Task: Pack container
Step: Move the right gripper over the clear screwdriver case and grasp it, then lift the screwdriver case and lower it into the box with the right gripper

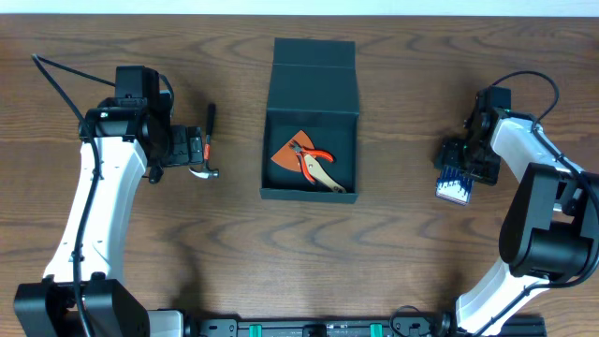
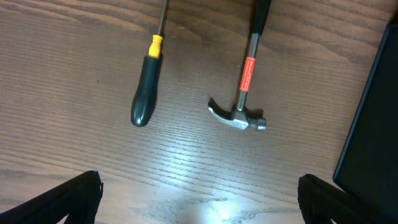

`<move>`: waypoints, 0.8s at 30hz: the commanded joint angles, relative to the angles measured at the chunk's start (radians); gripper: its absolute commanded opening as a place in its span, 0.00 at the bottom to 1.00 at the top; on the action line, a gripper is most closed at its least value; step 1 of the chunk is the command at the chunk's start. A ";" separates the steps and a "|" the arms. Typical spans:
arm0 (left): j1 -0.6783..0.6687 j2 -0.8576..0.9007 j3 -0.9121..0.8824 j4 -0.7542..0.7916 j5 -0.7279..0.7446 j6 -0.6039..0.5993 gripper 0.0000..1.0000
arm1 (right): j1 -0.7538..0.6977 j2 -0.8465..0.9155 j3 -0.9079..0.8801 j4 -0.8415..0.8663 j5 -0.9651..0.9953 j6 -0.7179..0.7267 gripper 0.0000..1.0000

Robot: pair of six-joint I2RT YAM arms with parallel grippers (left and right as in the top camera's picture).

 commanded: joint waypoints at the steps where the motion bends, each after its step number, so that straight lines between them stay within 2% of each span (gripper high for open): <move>1: -0.003 0.001 0.024 -0.003 -0.005 -0.001 0.99 | 0.002 0.046 0.001 -0.019 0.038 -0.007 0.82; 7: -0.003 0.001 0.024 -0.003 -0.005 -0.001 0.99 | 0.002 0.046 0.039 -0.048 0.038 0.005 0.71; 24: -0.003 0.001 0.024 -0.003 -0.005 -0.001 0.99 | 0.003 0.005 0.068 -0.068 0.036 0.011 0.69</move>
